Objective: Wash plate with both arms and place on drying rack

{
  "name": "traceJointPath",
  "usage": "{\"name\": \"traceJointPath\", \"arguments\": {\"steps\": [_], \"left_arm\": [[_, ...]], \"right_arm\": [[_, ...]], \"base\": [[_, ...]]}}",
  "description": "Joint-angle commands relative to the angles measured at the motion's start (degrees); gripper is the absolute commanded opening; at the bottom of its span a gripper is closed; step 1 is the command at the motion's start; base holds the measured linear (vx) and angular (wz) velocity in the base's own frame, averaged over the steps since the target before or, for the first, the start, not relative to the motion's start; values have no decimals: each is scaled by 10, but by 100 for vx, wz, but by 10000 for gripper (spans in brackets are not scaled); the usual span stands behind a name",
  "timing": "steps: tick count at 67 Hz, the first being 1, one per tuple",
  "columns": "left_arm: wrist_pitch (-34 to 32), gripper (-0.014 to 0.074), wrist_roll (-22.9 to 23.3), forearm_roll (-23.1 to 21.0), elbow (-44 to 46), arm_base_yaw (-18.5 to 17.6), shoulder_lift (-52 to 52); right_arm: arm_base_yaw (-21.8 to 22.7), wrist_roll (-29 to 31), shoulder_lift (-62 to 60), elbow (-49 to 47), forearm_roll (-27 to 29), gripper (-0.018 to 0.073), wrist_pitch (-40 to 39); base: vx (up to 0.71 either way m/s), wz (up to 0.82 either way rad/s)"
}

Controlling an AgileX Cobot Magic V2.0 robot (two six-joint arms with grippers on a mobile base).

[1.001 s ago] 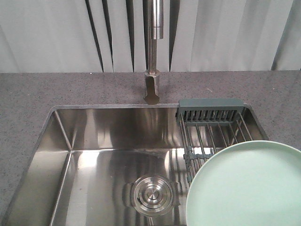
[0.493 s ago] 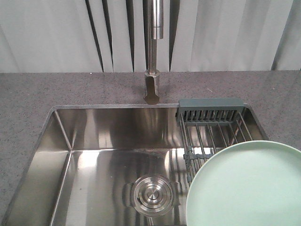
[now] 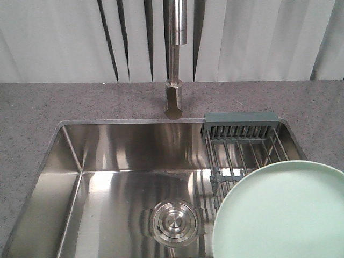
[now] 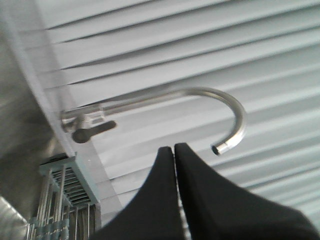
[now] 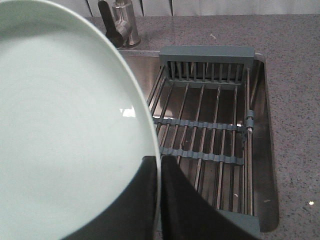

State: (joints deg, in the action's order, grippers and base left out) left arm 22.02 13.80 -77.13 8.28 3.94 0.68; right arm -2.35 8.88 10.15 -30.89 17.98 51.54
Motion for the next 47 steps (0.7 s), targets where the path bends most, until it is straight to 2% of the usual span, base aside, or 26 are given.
{"name": "traceJointPath", "arguments": {"steps": [1, 8, 18, 27, 38, 47], "left_arm": [[36, -7, -124, -50, 71, -3, 7], [60, -7, -190, -54, 124, -3, -2], [128, -7, -229, -50, 165, -3, -66], [187, -7, -326, -46, 210, -3, -152], [200, -7, -455, -46, 270, -3, -255], [217, -7, -536, -46, 312, -3, -346]], "right_arm": [[3, 1, 6, -14, 7, -1, -41], [3, 1, 6, -14, 7, -1, -41], [3, 1, 6, -14, 7, -1, -41], [3, 1, 6, -14, 7, -1, -41], [3, 1, 6, -14, 7, -1, -41], [3, 1, 6, -14, 7, -1, -41]], "base": [[0, 0], [0, 0], [0, 0], [0, 0], [0, 0], [0, 0]]}}
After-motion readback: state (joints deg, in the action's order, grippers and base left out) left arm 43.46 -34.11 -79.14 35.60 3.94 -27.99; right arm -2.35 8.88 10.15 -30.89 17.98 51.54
